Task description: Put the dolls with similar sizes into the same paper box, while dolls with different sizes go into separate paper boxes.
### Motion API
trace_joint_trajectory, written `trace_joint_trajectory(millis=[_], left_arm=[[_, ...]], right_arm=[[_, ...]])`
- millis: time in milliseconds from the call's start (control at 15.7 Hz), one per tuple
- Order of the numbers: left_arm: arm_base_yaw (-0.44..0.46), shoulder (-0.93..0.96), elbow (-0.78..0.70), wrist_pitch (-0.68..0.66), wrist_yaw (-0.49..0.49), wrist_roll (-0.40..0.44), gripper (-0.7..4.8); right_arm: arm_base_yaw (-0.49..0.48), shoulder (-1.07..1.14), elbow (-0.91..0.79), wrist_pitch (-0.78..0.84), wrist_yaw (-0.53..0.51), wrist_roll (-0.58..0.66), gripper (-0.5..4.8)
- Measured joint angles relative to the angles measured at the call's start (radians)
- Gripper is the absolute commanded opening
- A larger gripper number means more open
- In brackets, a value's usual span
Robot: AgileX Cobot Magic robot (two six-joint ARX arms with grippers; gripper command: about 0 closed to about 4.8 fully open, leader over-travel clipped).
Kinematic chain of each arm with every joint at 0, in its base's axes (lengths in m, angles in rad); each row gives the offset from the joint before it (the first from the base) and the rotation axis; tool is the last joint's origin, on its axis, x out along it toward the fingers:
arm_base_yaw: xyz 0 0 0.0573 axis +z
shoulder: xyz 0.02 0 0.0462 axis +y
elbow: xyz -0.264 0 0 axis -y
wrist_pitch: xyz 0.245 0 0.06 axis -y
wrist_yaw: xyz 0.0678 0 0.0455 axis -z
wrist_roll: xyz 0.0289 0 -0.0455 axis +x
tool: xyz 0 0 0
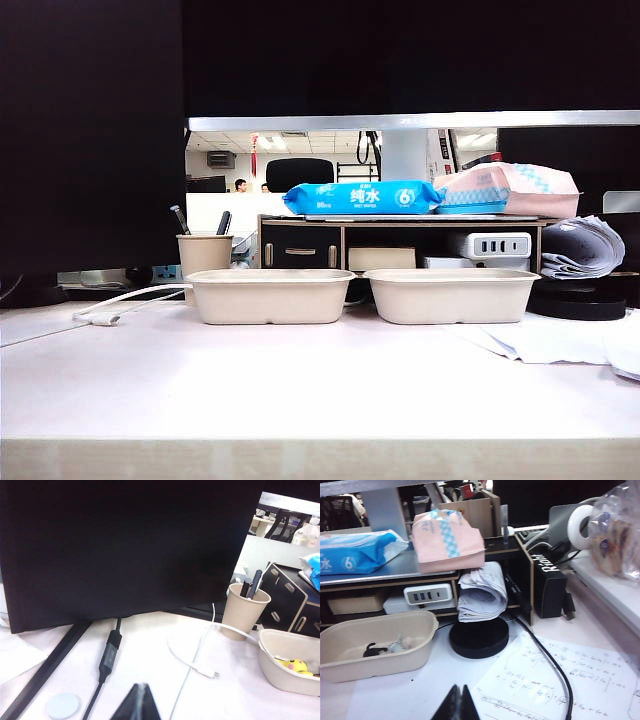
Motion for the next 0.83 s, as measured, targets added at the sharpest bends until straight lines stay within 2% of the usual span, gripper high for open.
trace_joint_trajectory(millis=[255,447,829], left_arm=[[0.0,0.0,0.0,0.0,0.0,0.0,-0.05],[0.0,0.0,0.0,0.0,0.0,0.0,-0.05],[0.0,0.0,0.0,0.0,0.0,0.0,-0.05]], right_arm=[[-0.001,0.0,0.0,0.0,0.002,0.0,-0.05],[-0.046,0.0,0.0,0.001,-0.022,0.0,-0.05],[-0.04,0.0,0.0,0.001,-0.046,0.0,-0.05]])
